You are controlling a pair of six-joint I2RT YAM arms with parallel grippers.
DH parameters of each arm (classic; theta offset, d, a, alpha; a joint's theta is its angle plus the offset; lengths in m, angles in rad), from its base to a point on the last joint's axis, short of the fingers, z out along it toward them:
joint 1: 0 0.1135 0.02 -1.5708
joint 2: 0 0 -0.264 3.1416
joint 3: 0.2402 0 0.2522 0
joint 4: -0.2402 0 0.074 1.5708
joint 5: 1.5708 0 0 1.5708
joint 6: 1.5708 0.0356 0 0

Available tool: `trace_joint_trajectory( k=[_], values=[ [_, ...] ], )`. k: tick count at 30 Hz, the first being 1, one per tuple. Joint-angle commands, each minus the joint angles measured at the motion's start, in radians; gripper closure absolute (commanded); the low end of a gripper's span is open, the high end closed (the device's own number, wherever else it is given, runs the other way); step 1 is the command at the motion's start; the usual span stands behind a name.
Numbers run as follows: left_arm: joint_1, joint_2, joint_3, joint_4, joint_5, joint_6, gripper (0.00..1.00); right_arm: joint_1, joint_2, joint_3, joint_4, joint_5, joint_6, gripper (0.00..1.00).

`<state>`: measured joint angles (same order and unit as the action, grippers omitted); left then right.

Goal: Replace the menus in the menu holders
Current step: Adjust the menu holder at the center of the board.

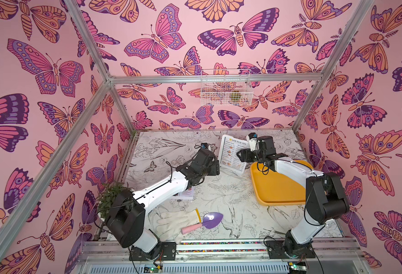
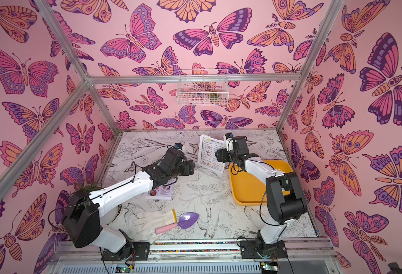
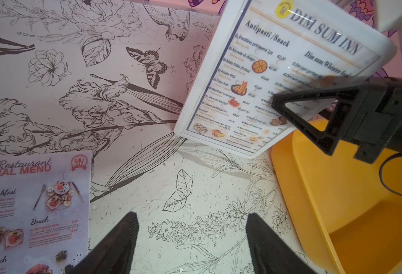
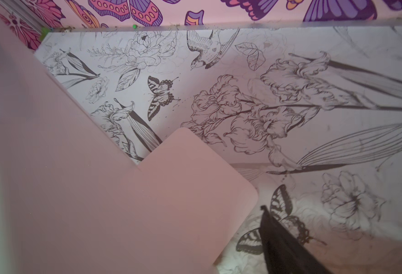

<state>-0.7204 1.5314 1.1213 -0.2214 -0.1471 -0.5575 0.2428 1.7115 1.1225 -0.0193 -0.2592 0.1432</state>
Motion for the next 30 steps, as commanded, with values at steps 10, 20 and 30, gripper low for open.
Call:
trace_joint_trajectory(
  k=[10,20,30],
  values=[
    [0.013,0.012,0.036,-0.038,-0.006,0.034,0.26,-0.019,-0.133,-0.091,-0.034,0.016,-0.026,0.13],
    [0.017,0.002,0.037,-0.042,-0.008,0.042,0.26,-0.047,-0.132,-0.065,-0.059,0.159,-0.028,0.19],
    [0.019,0.011,0.043,-0.045,-0.009,0.039,0.26,-0.075,-0.007,0.039,-0.022,0.143,-0.021,0.21]
  ],
)
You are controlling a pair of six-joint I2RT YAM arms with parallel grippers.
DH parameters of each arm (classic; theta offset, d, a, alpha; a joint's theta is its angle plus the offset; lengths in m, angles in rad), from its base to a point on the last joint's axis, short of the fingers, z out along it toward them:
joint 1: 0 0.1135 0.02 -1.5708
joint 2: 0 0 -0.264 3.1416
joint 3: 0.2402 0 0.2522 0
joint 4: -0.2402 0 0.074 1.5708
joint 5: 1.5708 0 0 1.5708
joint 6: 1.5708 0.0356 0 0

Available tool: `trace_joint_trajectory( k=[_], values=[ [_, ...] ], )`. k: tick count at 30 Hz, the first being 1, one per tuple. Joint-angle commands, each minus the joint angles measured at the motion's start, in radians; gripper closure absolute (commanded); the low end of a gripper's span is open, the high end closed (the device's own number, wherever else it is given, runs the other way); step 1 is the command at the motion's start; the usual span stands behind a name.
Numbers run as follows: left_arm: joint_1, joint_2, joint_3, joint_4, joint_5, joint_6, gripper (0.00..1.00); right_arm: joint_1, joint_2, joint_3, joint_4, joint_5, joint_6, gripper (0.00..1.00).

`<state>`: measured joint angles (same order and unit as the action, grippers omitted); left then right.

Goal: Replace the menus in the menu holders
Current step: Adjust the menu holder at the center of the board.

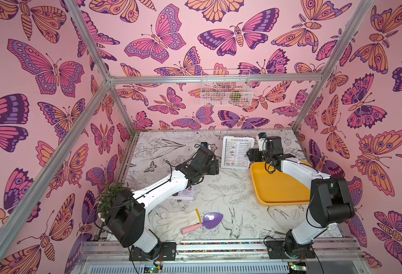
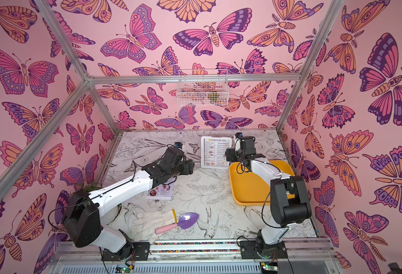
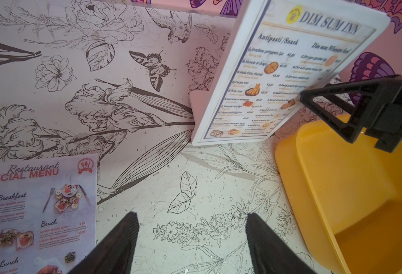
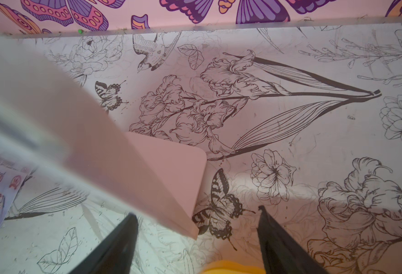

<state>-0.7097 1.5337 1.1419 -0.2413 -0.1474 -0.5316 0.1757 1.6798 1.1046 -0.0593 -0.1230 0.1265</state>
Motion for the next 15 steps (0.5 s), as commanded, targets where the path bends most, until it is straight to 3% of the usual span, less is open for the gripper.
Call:
trace_joint_trajectory(
  k=[1,5,11,13,15],
  values=[
    [0.009,0.010,0.021,-0.029,-0.011,0.013,0.26,-0.008,0.032,0.065,0.016,0.005,-0.004,0.21],
    [0.017,0.007,0.016,-0.029,-0.014,0.017,0.26,-0.011,0.034,0.078,0.006,-0.015,-0.013,0.21],
    [0.069,-0.004,0.004,-0.032,0.003,0.067,0.24,-0.013,-0.092,-0.001,-0.013,-0.008,-0.012,0.17],
    [0.097,-0.010,0.004,-0.031,0.026,0.104,0.17,-0.020,-0.160,-0.033,-0.043,0.018,-0.007,0.14],
    [0.126,-0.019,-0.002,-0.031,0.032,0.139,0.01,-0.031,-0.221,-0.077,-0.065,0.061,0.019,0.11]
  ],
)
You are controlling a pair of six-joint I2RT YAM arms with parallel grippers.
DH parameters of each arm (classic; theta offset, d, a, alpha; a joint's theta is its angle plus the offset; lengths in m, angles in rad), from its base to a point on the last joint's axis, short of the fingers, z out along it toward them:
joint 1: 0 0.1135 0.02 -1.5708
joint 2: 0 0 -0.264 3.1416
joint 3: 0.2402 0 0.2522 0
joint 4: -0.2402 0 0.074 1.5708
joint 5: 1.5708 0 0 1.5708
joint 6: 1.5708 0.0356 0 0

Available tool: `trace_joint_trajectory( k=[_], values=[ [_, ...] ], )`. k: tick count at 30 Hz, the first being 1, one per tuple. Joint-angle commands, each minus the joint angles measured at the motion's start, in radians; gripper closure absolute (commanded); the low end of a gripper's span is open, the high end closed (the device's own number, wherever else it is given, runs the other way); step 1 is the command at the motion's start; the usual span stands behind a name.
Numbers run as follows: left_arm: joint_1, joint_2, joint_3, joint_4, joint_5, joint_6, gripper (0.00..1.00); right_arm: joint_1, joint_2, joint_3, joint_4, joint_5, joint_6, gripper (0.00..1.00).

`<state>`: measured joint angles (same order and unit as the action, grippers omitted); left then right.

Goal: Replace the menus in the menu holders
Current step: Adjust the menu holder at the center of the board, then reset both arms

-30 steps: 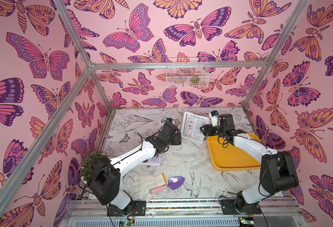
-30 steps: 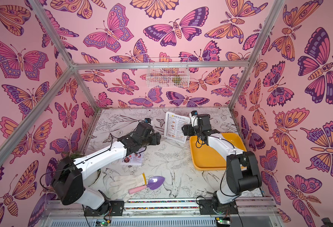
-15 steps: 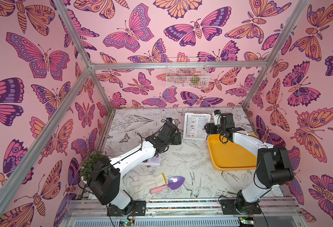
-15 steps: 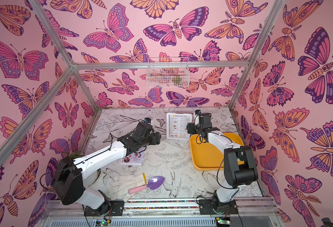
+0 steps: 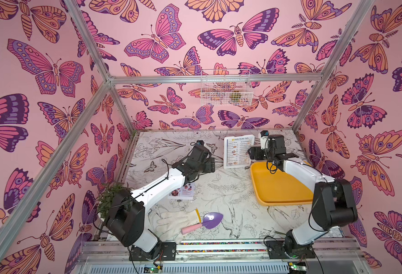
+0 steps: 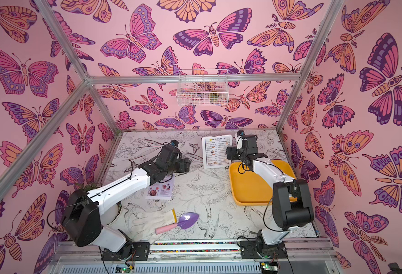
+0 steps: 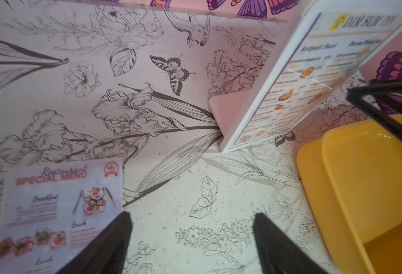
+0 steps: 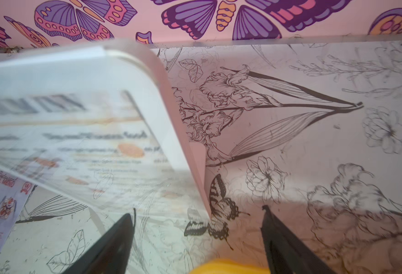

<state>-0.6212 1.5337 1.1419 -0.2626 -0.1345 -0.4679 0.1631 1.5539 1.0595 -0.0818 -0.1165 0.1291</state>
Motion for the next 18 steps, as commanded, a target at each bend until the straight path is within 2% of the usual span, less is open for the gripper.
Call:
trace_joint_trajectory(
  k=[1,2,5,7,8,9,11,12,14,17,18],
  values=[
    [0.055,-0.025,-0.011,-0.010,0.018,0.091,0.01,-0.026,-0.121,-0.055,-0.051,0.079,0.028,0.09],
    [0.078,-0.032,-0.024,-0.010,0.004,0.102,0.01,-0.037,-0.152,-0.079,-0.062,0.119,0.043,0.03],
    [0.146,-0.084,-0.117,0.030,-0.146,0.134,0.01,-0.117,-0.230,-0.168,-0.080,0.220,0.108,0.01],
    [0.186,-0.139,-0.243,0.165,-0.271,0.206,0.01,-0.212,-0.275,-0.262,-0.022,0.211,0.177,0.01],
    [0.205,-0.170,-0.334,0.300,-0.311,0.277,0.00,-0.250,-0.296,-0.324,0.042,0.199,0.195,0.01],
    [0.239,-0.199,-0.424,0.437,-0.301,0.377,0.00,-0.263,-0.311,-0.383,0.114,0.220,0.189,0.01],
    [0.326,-0.217,-0.555,0.654,-0.305,0.420,0.00,-0.260,-0.319,-0.486,0.282,0.235,0.145,0.01],
    [0.378,-0.209,-0.580,0.695,-0.275,0.474,0.04,-0.260,-0.311,-0.538,0.369,0.252,0.137,0.01],
    [0.476,-0.163,-0.572,0.641,-0.276,0.469,0.04,-0.260,-0.276,-0.594,0.467,0.272,0.122,0.01],
    [0.497,-0.099,-0.597,0.689,-0.237,0.500,0.00,-0.260,-0.223,-0.596,0.541,0.250,0.090,0.01],
    [0.499,-0.079,-0.621,0.757,-0.241,0.521,0.00,-0.257,-0.216,-0.610,0.614,0.241,0.084,0.01]
  ],
)
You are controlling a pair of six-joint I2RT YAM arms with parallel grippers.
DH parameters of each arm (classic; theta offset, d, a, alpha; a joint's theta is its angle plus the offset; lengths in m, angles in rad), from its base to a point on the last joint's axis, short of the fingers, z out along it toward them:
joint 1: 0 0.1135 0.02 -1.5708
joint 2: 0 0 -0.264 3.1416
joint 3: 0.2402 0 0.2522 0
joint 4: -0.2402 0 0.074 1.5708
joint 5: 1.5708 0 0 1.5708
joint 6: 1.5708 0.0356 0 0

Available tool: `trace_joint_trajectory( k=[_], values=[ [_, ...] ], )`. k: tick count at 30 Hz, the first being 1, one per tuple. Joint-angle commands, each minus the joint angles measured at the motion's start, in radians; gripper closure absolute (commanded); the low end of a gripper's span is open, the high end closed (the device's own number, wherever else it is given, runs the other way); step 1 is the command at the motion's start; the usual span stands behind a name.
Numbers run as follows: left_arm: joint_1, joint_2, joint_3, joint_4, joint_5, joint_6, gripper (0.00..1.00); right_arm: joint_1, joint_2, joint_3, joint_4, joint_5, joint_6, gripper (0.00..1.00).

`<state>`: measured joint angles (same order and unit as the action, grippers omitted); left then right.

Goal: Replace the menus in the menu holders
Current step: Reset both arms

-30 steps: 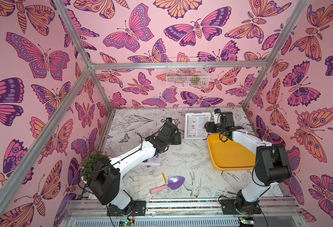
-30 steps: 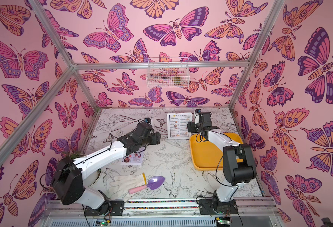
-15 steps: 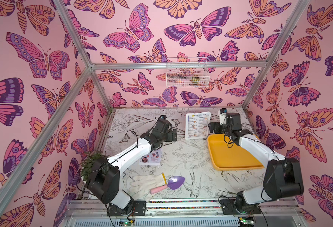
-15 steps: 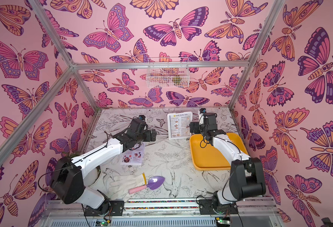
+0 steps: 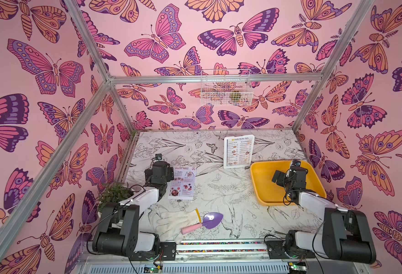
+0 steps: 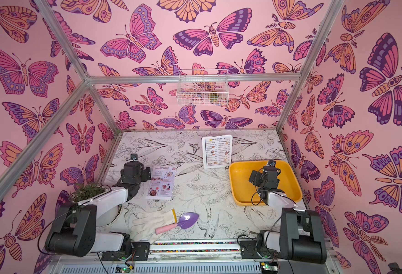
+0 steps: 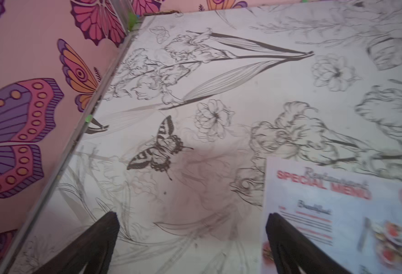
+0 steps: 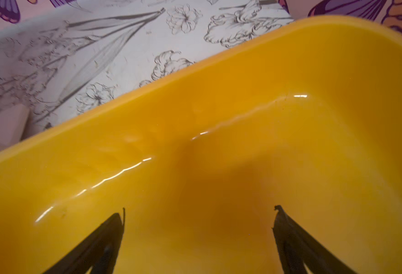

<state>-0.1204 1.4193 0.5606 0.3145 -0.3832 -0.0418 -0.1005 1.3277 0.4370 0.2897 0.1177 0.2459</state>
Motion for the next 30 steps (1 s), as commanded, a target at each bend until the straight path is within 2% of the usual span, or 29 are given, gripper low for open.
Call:
trace_joint_trajectory(
  k=[1,3,5,7,8,9,10,11,12,13,16,18,19,24,30],
  values=[
    [0.005,0.062,-0.044,0.249,-0.003,0.121,0.01,0.010,0.027,-0.018,0.348,-0.021,-0.054,0.01],
    [0.062,0.072,-0.050,0.278,0.119,0.040,0.00,0.028,0.066,-0.044,0.441,-0.006,-0.086,0.01],
    [0.103,0.103,-0.097,0.396,0.188,0.029,0.01,0.057,0.116,-0.052,0.502,-0.054,-0.143,0.01],
    [0.114,0.077,-0.120,0.410,0.255,0.030,0.01,0.081,0.191,-0.061,0.600,-0.073,-0.182,0.01],
    [0.113,0.103,-0.169,0.537,0.301,0.054,0.01,0.088,0.217,-0.067,0.653,-0.060,-0.183,0.01],
    [0.114,0.147,-0.210,0.655,0.327,0.082,0.01,0.087,0.205,-0.062,0.611,-0.064,-0.184,0.01],
    [0.110,0.135,-0.217,0.655,0.339,0.092,0.01,0.087,0.179,-0.043,0.531,-0.066,-0.186,0.01],
    [0.111,0.106,-0.191,0.555,0.330,0.078,0.01,0.088,0.175,-0.033,0.516,-0.064,-0.188,0.01],
    [0.110,0.108,-0.189,0.551,0.320,0.073,0.01,0.088,0.188,-0.041,0.555,-0.067,-0.188,0.01],
    [0.110,0.136,-0.213,0.647,0.315,0.081,0.01,0.091,0.192,-0.049,0.574,-0.061,-0.189,0.01],
    [0.095,0.110,-0.221,0.623,0.305,0.093,0.01,0.097,0.183,-0.043,0.545,-0.039,-0.188,0.01],
    [0.087,0.142,-0.261,0.720,0.287,0.106,0.01,0.097,0.184,-0.043,0.549,-0.040,-0.188,0.01],
    [0.074,0.133,-0.262,0.702,0.273,0.106,0.01,0.097,0.183,-0.043,0.547,-0.039,-0.188,0.01],
    [0.100,0.132,-0.207,0.624,0.342,0.094,0.01,0.097,0.183,-0.043,0.548,-0.039,-0.188,0.01],
    [0.110,0.126,-0.221,0.649,0.349,0.097,0.01,0.097,0.184,-0.043,0.548,-0.039,-0.188,0.01]
  ],
)
